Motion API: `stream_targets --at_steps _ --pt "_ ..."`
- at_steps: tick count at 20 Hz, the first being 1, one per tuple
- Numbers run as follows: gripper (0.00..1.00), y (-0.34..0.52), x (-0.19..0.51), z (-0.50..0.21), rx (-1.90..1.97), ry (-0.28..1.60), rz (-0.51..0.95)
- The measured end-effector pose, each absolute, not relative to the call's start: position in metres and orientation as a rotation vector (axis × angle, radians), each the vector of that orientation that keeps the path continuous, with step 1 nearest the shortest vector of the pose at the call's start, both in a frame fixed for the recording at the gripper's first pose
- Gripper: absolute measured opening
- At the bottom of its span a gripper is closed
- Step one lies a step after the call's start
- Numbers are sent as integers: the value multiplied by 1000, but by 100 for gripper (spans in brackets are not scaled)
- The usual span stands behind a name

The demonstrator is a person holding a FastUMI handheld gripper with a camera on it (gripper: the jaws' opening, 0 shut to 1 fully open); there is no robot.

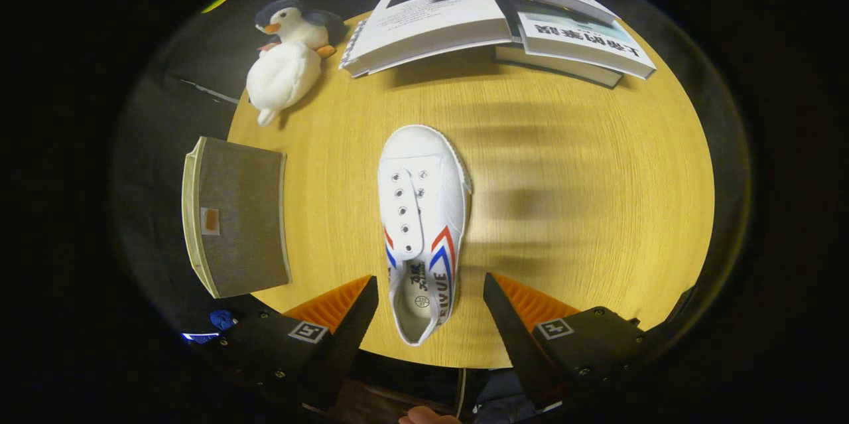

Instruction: Open the storage box then place both shoes into the box .Put the left shoe in first, then the right shoe, with the right side of both shoes facing outward in a uniform manner.

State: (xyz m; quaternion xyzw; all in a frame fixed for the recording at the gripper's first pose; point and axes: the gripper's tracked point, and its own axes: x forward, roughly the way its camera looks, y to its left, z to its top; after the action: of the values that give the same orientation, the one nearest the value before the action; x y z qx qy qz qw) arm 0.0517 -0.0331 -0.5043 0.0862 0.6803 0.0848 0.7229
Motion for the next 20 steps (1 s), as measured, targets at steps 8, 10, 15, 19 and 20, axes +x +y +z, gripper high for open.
stream_targets --at_steps 8,10,15,19,20 --pt "94 -33 59 -557 -32 1532 210" --pt "68 -21 56 -560 12 1535 230" --pt "5 -32 64 -552 85 1527 165" --pt "5 -19 53 -531 226 1536 203" --pt "5 -16 52 -521 236 1531 213"
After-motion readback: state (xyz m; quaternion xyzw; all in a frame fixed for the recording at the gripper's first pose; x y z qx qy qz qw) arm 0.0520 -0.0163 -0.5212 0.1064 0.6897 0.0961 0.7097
